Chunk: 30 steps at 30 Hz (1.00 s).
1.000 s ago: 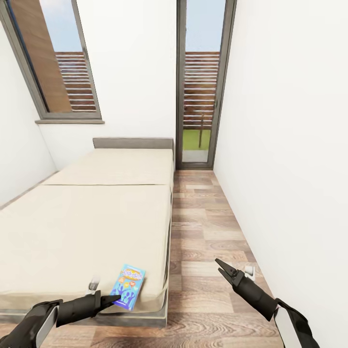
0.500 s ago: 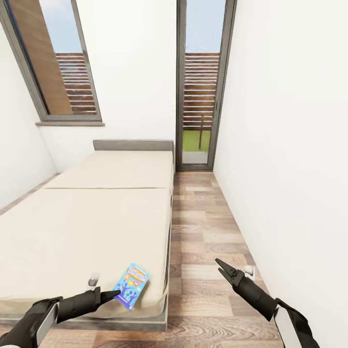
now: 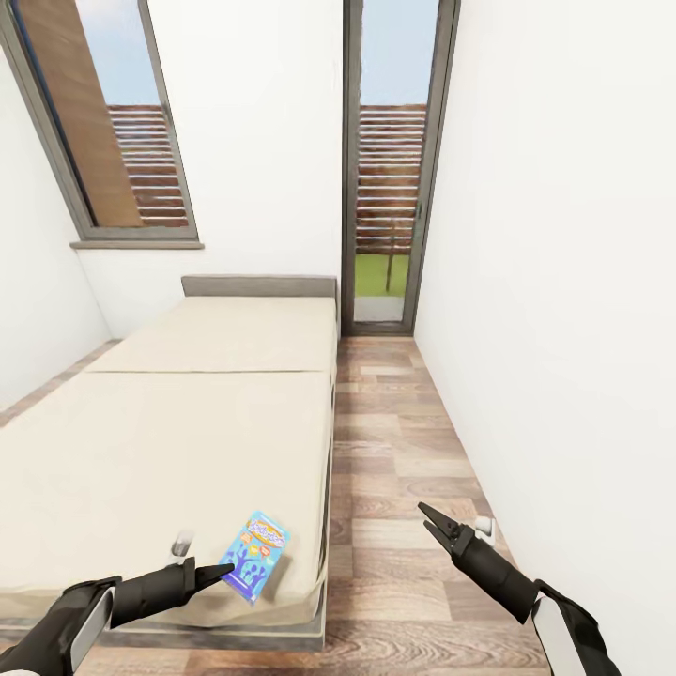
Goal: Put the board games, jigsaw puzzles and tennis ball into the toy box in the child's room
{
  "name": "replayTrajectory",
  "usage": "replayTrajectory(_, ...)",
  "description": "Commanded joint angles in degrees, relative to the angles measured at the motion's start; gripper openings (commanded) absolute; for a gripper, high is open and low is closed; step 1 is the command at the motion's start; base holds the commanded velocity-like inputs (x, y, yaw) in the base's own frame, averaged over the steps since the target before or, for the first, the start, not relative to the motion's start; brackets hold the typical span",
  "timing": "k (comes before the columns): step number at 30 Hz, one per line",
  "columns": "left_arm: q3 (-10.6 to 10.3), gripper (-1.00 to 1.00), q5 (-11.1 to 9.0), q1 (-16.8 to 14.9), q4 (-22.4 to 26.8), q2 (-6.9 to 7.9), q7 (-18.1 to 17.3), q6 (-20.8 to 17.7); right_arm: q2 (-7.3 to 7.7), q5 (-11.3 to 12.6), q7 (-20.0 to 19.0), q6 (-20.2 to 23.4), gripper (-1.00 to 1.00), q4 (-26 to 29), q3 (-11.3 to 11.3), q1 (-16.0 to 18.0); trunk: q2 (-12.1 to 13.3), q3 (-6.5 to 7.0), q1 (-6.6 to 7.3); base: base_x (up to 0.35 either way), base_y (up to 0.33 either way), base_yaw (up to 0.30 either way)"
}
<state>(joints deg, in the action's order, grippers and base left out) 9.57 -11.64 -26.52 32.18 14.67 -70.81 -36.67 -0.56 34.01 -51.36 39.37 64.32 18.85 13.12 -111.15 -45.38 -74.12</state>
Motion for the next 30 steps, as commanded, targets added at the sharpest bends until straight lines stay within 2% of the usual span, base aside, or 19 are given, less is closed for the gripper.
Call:
replayTrajectory(1,0.01,-1.0,-0.14,-0.02,0.0,0.02,-0.12,-0.5,-0.05,0.12,-0.1,0.35,1.0,-0.01,0.13,0.04,0.39,0.13,0.23,0.0,0.0,0.0)
replayTrajectory(4,0.02,-1.0,-0.14,-0.02,0.1,0.22,-0.4,-0.58,-0.05,0.1,-0.08,0.35,1.0,-0.05,0.13,0.05,1.6,0.67,0.89,0.0,0.0,0.0)
replayTrajectory(6,0.09,-1.0,-0.12,-0.02,0.13,0.42,-1.78,-0.68,-0.05,0.13,-0.11,0.36,1.0,0.03,0.13,0.06,2.4,1.03,1.33,0.0,0.0,0.0)
replayTrajectory(8,0.13,-1.0,-0.02,-0.02,0.23,0.71,-4.59,-0.78,-0.05,0.15,-0.13,0.36,1.0,0.15,0.12,0.06,3.2,1.39,1.77,0.0,0.0,0.0)
replayTrajectory(10,0.16,-1.0,0.08,-0.02,0.29,1.77,-8.34,-0.86,-0.05,0.16,-0.09,0.36,1.0,0.22,0.13,0.06,4.0,1.75,2.21,0.0,0.0,0.0)
replayTrajectory(11,0.18,-1.0,0.18,-0.02,0.36,4.42,-14.96,-0.92,-0.05,0.12,-0.04,0.4,1.0,0.32,0.09,0.06,4.4,1.93,2.43,0.0,0.0,0.0)
replayTrajectory(15,0.22,-1.0,0.19,-0.02,0.4,7.1,-19.19,-0.92,-0.05,0.1,-0.11,0.26,1.0,0.36,-0.07,0.03,6.01,2.65,3.31,0.0,0.0,0.0)
replayTrajectory(21,0.21,-1.0,-0.07,-0.02,1.24,12.13,-19.19,-1.26,0.02,0.1,-0.21,-1.69,1.0,0.45,-0.2,0.06,8.41,3.72,4.63,0.0,0.0,0.0)
replayTrajectory(24,0.19,-1.0,-0.13,-0.02,1.78,14.22,-19.19,-1.4,0.03,-0.07,0.51,-1.91,1.0,2.36,-0.47,0.03,9.62,4.26,5.29,0.0,0.0,0.0)
replayTrajectory(26,0.23,-1.0,-0.18,-0.02,1.93,15.51,-19.19,-1.43,0.08,-0.65,2.46,-1.95,1.0,4.18,-0.9,0.05,10.42,4.62,5.72,0.0,0.0,0.0)
replayTrajectory(28,0.25,-1.0,-0.22,-0.02,2.08,17.08,-19.19,-1.49,0.16,-1.55,6.39,-1.67,1.0,6.37,-1.33,0.03,11.22,4.98,6.16,0.0,0.0,0.0)
replayTrajectory(30,0.32,-1.0,-0.27,-0.02,2.13,17.87,-19.19,-1.63,0.22,-1.56,8.46,-1.46,1.0,7.08,-1.47,0.03,12.02,5.34,6.6,0.0,0.0,0.0)
